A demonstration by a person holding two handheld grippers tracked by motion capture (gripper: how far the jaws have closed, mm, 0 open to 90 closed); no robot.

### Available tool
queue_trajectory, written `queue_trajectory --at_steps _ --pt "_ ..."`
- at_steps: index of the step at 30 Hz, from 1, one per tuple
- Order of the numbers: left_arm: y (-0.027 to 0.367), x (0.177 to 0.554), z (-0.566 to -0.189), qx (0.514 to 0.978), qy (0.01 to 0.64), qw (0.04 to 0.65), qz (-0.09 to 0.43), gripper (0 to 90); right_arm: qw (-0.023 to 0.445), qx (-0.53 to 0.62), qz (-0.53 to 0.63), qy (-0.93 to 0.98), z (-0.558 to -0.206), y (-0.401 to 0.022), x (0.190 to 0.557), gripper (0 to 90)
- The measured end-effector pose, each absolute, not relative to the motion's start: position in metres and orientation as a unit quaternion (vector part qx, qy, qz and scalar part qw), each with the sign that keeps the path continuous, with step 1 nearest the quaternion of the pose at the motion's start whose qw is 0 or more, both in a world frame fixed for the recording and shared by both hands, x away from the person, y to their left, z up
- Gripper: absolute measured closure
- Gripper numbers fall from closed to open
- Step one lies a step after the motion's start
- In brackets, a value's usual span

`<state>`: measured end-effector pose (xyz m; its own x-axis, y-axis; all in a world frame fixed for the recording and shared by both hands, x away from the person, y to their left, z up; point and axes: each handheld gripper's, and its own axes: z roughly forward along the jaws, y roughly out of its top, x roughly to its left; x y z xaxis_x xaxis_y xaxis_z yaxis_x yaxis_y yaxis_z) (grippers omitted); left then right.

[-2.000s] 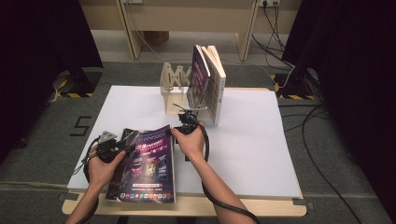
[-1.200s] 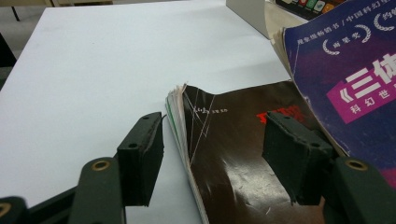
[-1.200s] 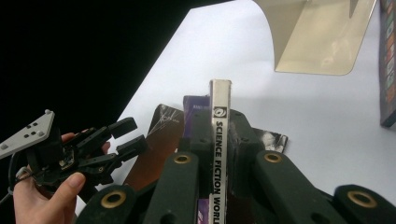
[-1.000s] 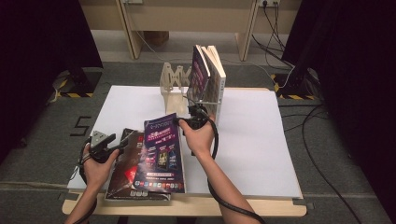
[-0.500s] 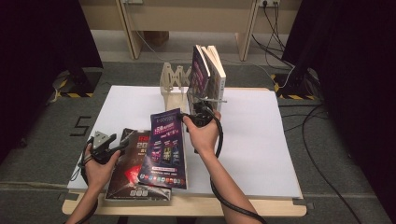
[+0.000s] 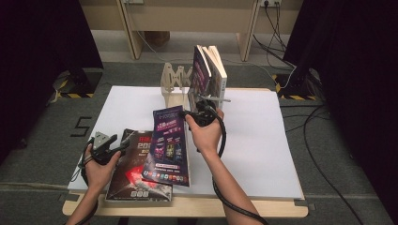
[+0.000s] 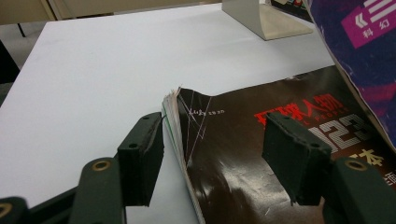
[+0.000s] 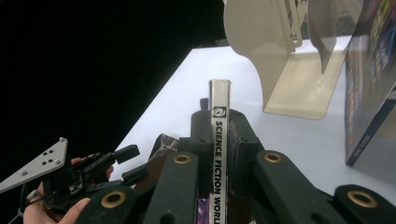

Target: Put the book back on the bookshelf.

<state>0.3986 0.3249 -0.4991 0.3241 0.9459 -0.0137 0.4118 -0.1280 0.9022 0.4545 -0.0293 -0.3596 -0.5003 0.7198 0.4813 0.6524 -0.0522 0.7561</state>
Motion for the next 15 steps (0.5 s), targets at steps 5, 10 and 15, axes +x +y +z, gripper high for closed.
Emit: queue_trajectory --at_steps 5,10,15 --pt "0.325 0.398 -0.499 0.685 0.495 0.439 0.305 37.9 0.042 0.494 0.536 0.684 -0.355 -0.032 0.453 83.5" --pt "0.325 0.399 -0.499 0.686 0.495 0.438 0.305 37.9 0.051 0.489 0.543 0.680 -0.352 -0.035 0.452 83.5" --pt "0.325 0.399 -0.499 0.686 0.495 0.439 0.304 37.8 0.059 0.486 0.550 0.677 -0.347 -0.038 0.451 83.5"
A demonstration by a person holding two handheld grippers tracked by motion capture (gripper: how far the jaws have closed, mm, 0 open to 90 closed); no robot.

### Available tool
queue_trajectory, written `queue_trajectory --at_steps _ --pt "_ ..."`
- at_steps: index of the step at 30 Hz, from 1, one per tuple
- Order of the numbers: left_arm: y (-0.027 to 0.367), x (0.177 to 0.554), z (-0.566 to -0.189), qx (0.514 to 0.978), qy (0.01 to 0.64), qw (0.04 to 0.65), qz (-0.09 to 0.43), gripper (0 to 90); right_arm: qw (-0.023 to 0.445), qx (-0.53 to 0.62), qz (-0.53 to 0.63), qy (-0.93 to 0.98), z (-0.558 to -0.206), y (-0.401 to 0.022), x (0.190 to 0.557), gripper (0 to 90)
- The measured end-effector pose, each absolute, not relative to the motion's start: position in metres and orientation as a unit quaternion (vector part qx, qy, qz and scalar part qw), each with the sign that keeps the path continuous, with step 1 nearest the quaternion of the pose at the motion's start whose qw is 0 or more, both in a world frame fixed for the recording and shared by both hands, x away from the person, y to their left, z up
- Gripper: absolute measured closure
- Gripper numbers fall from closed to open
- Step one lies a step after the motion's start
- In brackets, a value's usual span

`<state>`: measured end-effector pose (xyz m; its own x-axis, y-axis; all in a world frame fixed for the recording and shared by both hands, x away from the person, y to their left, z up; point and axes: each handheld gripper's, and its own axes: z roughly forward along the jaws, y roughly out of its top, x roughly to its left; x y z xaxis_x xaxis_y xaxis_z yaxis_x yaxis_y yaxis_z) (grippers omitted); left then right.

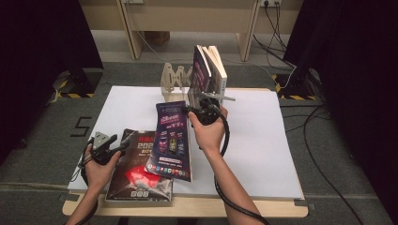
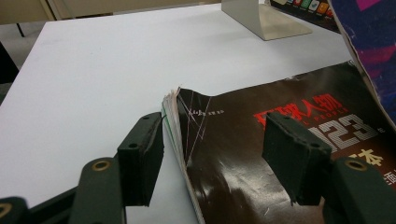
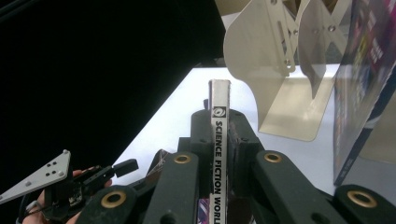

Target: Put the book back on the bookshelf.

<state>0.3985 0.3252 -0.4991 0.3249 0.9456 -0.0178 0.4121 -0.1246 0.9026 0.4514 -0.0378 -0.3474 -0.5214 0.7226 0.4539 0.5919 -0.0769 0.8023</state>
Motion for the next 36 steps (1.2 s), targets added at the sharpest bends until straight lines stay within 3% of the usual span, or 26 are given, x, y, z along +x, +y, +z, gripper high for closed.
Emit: queue_trajectory --at_steps 36 --pt "0.325 0.398 -0.499 0.689 0.492 0.436 0.305 37.8 0.113 0.483 0.586 0.641 -0.322 -0.065 0.449 83.5"
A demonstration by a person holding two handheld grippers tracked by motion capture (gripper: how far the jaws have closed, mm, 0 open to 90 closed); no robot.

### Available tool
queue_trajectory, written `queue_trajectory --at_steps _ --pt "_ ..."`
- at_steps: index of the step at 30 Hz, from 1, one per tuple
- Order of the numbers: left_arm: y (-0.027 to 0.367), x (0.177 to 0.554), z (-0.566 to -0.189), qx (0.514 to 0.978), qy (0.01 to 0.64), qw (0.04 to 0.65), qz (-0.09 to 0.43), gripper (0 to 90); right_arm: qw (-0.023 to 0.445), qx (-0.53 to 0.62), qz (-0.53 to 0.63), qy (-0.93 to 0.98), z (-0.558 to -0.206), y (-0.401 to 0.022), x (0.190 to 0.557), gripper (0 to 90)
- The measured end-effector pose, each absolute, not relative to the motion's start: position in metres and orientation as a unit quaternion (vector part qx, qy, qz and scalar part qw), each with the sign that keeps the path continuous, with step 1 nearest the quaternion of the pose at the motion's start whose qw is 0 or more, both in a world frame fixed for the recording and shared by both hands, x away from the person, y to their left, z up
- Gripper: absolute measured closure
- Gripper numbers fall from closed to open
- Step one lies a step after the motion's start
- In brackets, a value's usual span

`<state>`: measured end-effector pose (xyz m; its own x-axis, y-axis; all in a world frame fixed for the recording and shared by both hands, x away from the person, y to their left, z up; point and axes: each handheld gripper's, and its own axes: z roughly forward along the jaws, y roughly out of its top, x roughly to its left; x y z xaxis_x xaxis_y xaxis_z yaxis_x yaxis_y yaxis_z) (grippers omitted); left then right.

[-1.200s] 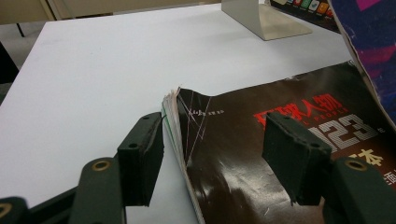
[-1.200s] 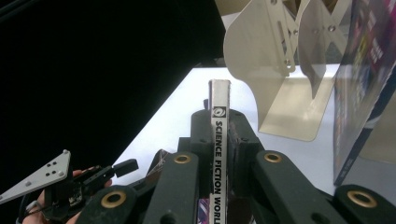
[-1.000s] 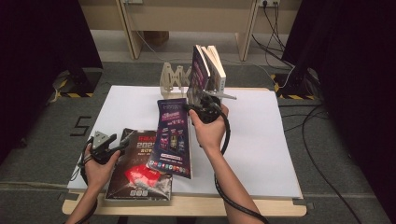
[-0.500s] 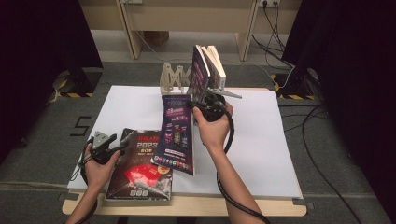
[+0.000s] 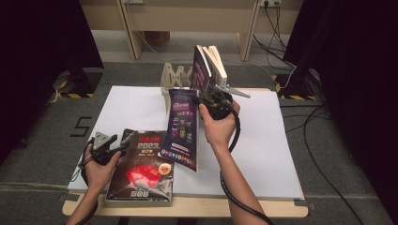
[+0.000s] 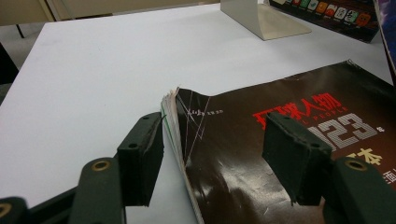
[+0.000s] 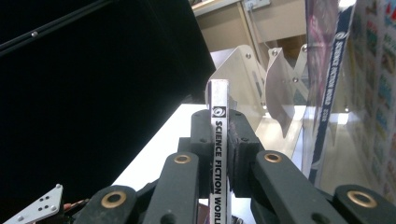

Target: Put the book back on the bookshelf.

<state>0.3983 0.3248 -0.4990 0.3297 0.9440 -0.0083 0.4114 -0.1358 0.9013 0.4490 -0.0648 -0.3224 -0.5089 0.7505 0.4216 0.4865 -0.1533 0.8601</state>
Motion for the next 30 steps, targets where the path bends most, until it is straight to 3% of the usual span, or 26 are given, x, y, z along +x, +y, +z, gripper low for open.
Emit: queue_trajectory --at_steps 30 --pt "0.325 0.398 -0.499 0.688 0.492 0.438 0.304 37.7 0.144 0.482 0.603 0.619 -0.307 -0.077 0.453 83.5"
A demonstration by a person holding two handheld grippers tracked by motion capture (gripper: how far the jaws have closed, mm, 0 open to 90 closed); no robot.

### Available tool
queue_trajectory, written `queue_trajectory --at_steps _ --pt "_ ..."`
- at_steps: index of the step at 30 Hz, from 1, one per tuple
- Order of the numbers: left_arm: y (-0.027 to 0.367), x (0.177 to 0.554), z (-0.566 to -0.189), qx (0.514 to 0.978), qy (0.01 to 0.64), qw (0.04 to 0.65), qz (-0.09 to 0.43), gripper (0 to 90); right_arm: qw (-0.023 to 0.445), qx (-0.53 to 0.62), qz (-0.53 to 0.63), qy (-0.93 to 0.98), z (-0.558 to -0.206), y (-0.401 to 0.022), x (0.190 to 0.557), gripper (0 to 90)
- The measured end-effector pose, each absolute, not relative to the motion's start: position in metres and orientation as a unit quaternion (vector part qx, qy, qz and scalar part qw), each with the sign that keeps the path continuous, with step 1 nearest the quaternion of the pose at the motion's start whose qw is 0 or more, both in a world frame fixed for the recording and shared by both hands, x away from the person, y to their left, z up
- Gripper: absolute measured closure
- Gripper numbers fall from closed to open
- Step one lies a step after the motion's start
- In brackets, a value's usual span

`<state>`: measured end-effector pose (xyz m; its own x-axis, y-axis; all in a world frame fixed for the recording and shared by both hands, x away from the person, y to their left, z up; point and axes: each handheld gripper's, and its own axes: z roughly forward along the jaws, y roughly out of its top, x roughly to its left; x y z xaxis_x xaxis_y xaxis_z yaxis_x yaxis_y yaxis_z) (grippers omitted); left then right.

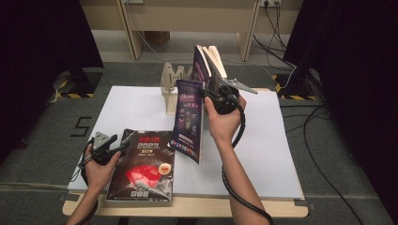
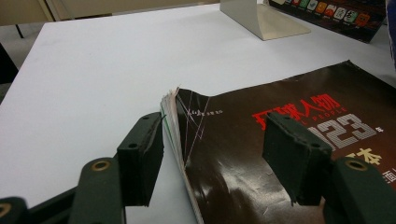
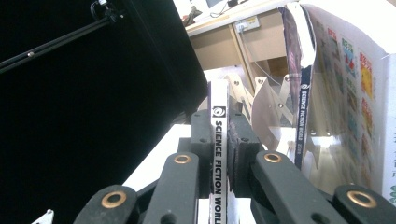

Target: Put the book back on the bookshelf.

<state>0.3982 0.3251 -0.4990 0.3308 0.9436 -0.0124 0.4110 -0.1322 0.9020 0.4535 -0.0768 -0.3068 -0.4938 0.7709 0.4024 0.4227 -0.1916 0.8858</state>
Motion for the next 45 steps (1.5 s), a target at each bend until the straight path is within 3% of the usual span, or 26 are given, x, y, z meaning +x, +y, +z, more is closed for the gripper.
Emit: queue_trajectory --at_steps 45 --pt "0.324 0.398 -0.499 0.691 0.488 0.437 0.305 37.6 0.198 0.492 0.616 0.582 -0.289 -0.078 0.474 83.5"
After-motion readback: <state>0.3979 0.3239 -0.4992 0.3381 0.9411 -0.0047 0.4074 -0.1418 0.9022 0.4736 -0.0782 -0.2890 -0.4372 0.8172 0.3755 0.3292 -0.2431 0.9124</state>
